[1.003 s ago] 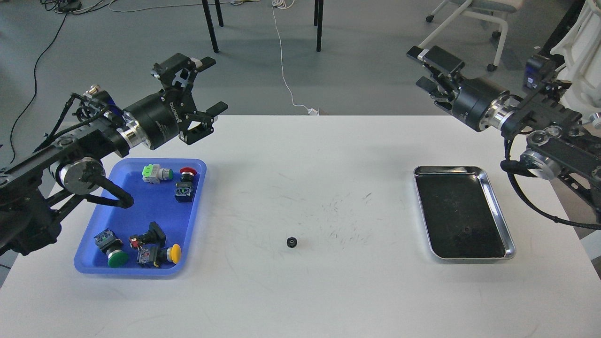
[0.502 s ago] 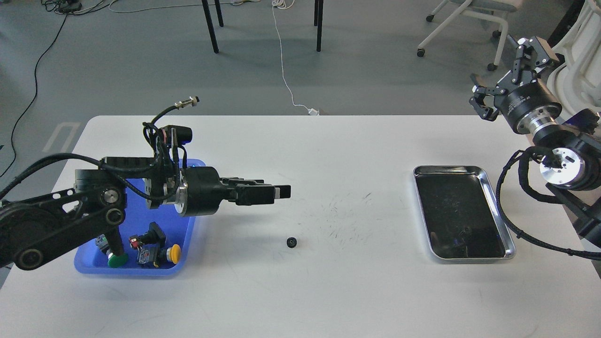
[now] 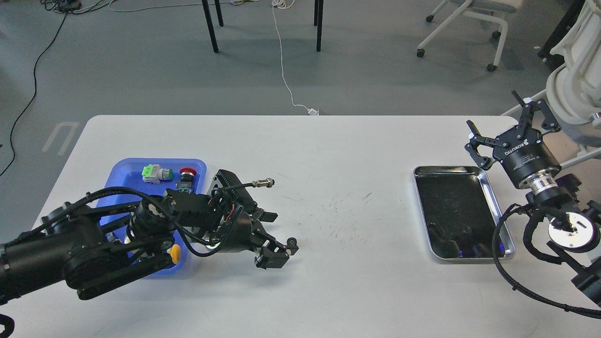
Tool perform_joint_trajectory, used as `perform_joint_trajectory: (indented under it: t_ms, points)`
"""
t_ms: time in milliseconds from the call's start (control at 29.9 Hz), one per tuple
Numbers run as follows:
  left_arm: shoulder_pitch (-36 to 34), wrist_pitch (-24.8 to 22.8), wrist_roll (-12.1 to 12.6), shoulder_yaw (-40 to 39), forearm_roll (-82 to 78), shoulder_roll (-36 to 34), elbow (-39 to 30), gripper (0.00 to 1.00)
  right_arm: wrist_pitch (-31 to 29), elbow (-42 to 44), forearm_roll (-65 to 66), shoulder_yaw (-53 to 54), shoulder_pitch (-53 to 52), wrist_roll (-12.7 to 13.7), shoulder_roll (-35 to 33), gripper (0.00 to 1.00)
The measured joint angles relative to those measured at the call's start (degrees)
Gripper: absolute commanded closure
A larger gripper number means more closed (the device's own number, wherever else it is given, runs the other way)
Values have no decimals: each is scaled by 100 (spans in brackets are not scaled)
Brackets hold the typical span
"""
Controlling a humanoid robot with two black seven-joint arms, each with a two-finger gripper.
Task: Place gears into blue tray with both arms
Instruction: 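Reach the left gripper to the black piece and grasp it, then carry the black piece into the blue tray and release it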
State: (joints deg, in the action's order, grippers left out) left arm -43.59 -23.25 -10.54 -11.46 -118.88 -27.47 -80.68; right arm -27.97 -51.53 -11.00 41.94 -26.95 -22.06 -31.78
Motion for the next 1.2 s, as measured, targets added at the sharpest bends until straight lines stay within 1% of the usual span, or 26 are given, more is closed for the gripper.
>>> perform_joint_trajectory:
  t_ms: [167,268,435,569,736,836,870,903,936,970,1104,1204]
  points:
    - [-19,5,20,101,-375,206,160,24,-3,-25,1,11,73,-17,40,3]
    - [-24,5,39,208,-508,306,244,35,-4,-26,0,36,85,-18,40,3]
    - [8,5,46,290,-609,404,313,45,-4,-25,0,113,94,-19,40,3]
    - [14,5,50,293,-613,496,350,58,-3,-24,0,228,94,-19,40,3]
    - [-2,4,51,293,-612,533,495,65,-4,-22,1,269,94,-19,40,3]
    - [-10,4,73,293,-612,539,527,71,-3,-22,1,272,94,-19,39,3]
    - [-11,4,105,293,-612,539,528,74,-4,-22,1,272,94,-19,36,3]
    - [-11,4,146,293,-611,539,528,79,-4,-22,1,272,94,-19,33,3]
    - [-12,3,185,293,-611,539,528,87,-4,-22,1,272,94,-19,32,3]
    - [-12,3,230,293,-611,539,528,91,-3,-22,1,272,94,-19,31,3]
    - [-10,-13,355,293,-611,536,528,91,-3,-23,1,296,94,-19,31,3]
    - [-11,-32,390,289,-612,470,453,91,-3,-23,3,344,94,-18,31,3]
